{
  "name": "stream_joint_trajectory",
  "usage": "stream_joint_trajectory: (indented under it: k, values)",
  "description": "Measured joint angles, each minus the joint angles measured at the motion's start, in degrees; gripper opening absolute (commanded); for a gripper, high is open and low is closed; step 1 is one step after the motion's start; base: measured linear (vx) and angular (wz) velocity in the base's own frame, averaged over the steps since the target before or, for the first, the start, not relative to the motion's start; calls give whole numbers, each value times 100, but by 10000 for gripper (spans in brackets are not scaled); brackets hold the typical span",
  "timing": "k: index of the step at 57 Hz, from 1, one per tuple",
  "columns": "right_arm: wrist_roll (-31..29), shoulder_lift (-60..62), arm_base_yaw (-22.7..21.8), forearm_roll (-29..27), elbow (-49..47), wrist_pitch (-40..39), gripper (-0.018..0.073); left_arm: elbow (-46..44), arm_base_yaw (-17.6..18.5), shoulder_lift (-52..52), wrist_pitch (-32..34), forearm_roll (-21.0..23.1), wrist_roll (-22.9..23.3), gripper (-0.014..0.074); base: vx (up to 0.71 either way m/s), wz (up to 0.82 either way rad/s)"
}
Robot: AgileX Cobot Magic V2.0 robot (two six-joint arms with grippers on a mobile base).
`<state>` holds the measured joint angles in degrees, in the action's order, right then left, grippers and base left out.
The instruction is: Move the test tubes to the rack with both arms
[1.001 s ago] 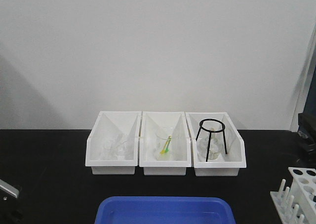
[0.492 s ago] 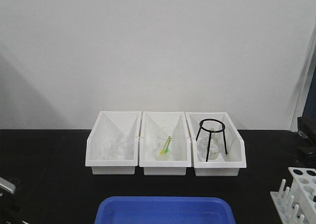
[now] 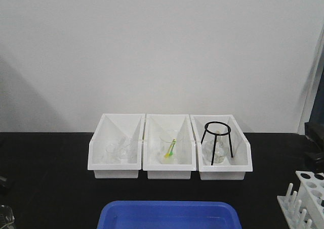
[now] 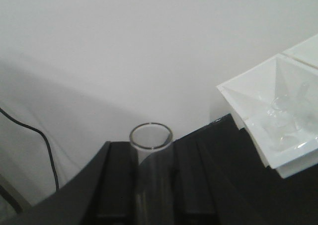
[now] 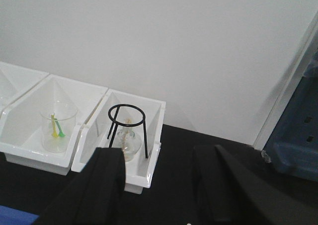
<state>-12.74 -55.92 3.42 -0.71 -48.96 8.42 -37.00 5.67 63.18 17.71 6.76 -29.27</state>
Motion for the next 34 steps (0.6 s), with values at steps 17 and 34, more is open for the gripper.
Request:
stream_joint_trajectory:
  k: [17, 34]
  values:
    - [0, -11, 0, -165, 0, 583, 375, -1291, 82, -218, -1771, 0, 1156, -22, 0, 0]
    - [-217, -361, 101, -1729, 349, 426, 372, -1519, 1058, -19, -2212, 50, 1587, -22, 0, 0]
